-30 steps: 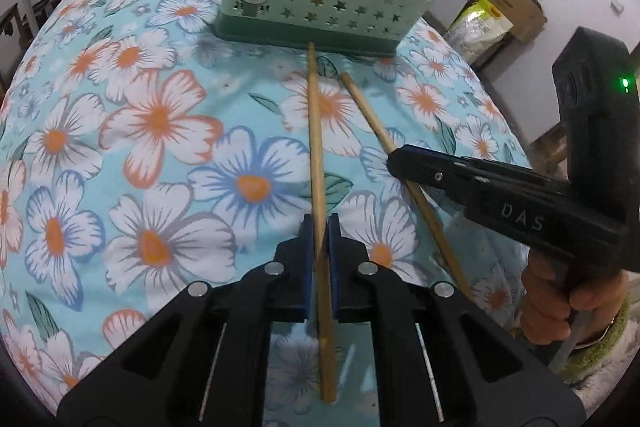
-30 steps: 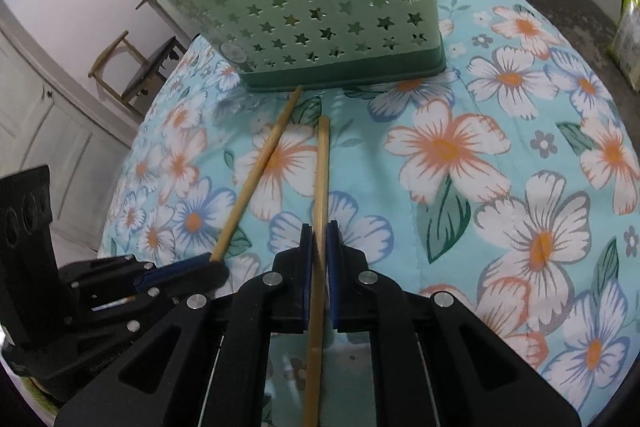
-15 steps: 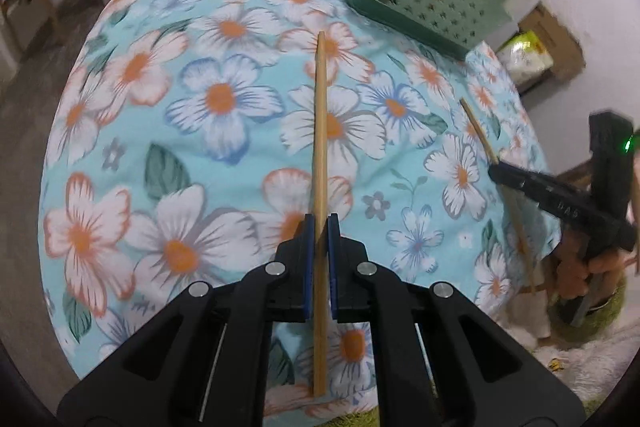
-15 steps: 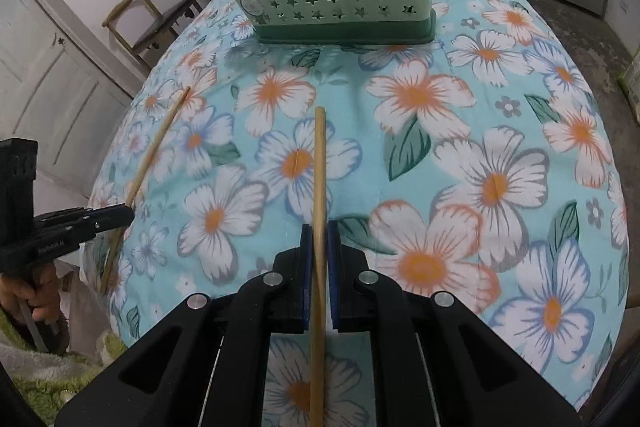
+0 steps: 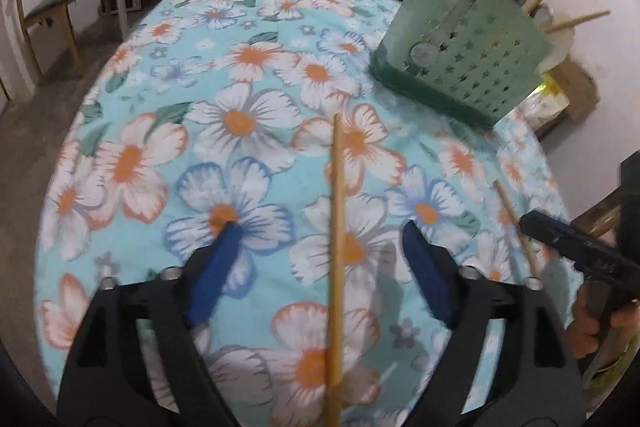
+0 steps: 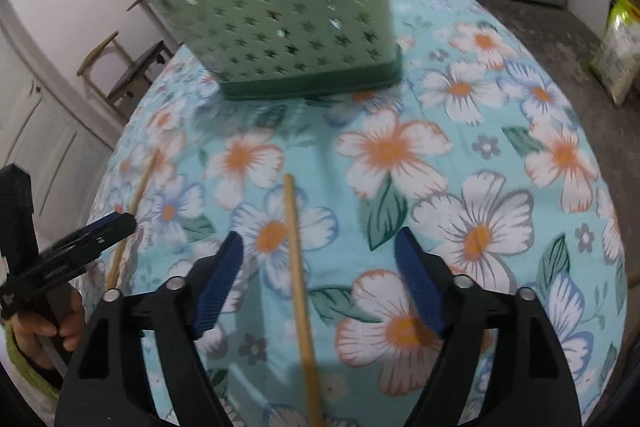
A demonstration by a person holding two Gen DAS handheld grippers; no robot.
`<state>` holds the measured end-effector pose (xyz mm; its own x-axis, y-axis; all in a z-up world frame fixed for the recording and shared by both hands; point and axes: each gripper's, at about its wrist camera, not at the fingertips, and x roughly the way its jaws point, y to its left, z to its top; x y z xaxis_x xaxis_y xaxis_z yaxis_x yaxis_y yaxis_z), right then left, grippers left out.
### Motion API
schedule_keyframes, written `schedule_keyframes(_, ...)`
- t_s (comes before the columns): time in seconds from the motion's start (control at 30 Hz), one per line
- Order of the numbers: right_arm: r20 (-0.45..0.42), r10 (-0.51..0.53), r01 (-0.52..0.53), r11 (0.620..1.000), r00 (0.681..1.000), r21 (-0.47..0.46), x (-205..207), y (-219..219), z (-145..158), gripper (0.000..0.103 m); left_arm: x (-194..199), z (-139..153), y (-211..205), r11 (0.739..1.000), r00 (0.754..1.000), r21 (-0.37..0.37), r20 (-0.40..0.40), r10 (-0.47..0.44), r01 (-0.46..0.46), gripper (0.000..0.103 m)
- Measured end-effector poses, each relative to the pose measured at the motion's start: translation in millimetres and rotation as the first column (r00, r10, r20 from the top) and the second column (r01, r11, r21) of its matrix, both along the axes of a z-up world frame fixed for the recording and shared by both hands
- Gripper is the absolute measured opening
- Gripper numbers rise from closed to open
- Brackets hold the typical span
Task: Organize utensils
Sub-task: 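Lift the chopsticks upright with both tools toward the green holder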
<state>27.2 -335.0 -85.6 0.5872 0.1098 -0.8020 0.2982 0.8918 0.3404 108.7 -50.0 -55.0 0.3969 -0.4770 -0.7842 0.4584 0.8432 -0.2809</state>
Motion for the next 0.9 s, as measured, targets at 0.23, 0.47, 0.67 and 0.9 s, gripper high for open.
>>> schedule_keyframes(0.23,0.030,0.019,-0.018,0.999,0.999,-0.028,-2,6,-3,0.097,-5,-2,-5,1.000,0.999,0.000,0.030,-0.020,0.020,0.095)
schedule_keyframes(0.47,0.017,0.037,-0.036,0.997,0.999,-0.074,0,12,-4,0.097,0,-1,10,0.992,0.999,-0.117,-0.029,0.034,-0.037,0.095)
schedule_keyframes(0.67,0.029,0.022,-0.021,0.999,0.999,-0.048,0,10,-5,0.097,3,-2,17,0.982,0.997,-0.185,-0.059,0.039,-0.049,0.095)
schedule_keyframes(0.9,0.046,0.014,-0.011,0.999,0.999,-0.047,-2,9,-4,0.097,4,-4,17,0.981,0.998,-0.189,-0.053,0.025,-0.035,0.095)
